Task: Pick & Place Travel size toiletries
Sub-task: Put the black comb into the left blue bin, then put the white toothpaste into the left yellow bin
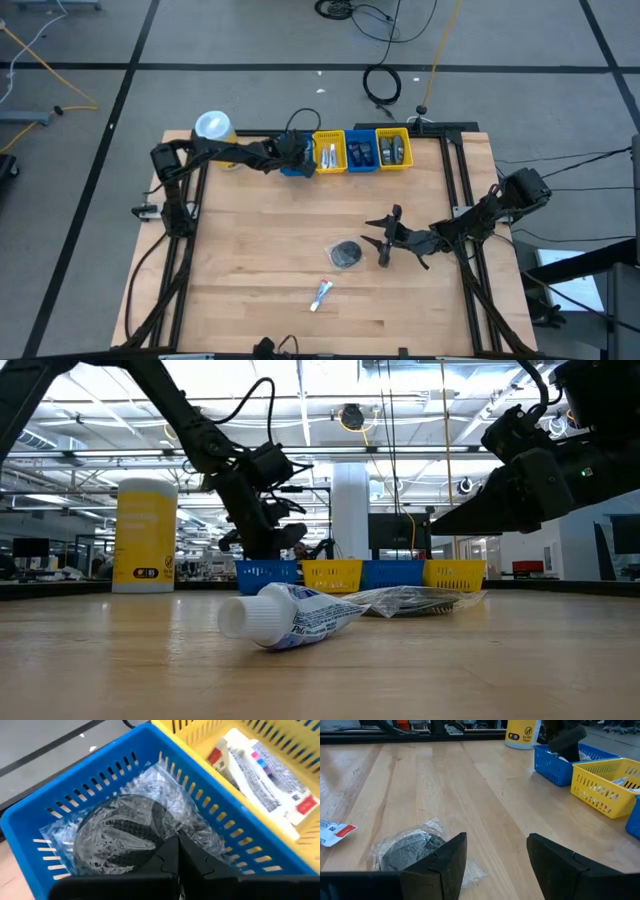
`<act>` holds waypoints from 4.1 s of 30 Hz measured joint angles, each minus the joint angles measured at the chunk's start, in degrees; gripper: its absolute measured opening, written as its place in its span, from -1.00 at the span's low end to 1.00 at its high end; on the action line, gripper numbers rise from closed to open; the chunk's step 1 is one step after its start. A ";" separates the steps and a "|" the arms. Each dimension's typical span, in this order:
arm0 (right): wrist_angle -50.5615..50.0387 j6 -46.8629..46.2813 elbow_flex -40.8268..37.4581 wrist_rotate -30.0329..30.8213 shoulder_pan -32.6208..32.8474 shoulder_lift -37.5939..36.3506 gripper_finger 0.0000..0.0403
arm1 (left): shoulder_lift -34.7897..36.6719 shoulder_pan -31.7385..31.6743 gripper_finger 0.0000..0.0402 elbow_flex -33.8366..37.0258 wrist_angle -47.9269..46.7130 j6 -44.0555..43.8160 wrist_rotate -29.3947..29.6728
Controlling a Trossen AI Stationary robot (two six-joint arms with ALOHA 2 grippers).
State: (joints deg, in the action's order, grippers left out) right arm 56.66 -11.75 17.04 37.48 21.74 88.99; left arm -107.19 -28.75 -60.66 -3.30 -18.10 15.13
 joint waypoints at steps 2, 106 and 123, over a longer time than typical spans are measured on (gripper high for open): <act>0.00 0.00 0.00 0.00 -0.02 0.01 -0.01 | 1.07 0.10 -0.95 0.00 -0.01 0.48 -0.15; -53.56 20.81 42.47 -14.17 -17.20 4.73 -0.80 | 9.41 35.47 -0.87 24.50 -5.81 -13.78 34.08; -51.73 19.54 42.45 -11.19 -41.41 8.17 -0.87 | 9.41 35.47 -0.87 24.50 -0.77 -11.55 34.13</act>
State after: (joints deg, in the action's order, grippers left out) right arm 4.94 7.79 59.48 26.29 -19.67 97.16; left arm -97.78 6.72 -36.16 -4.07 -29.65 49.26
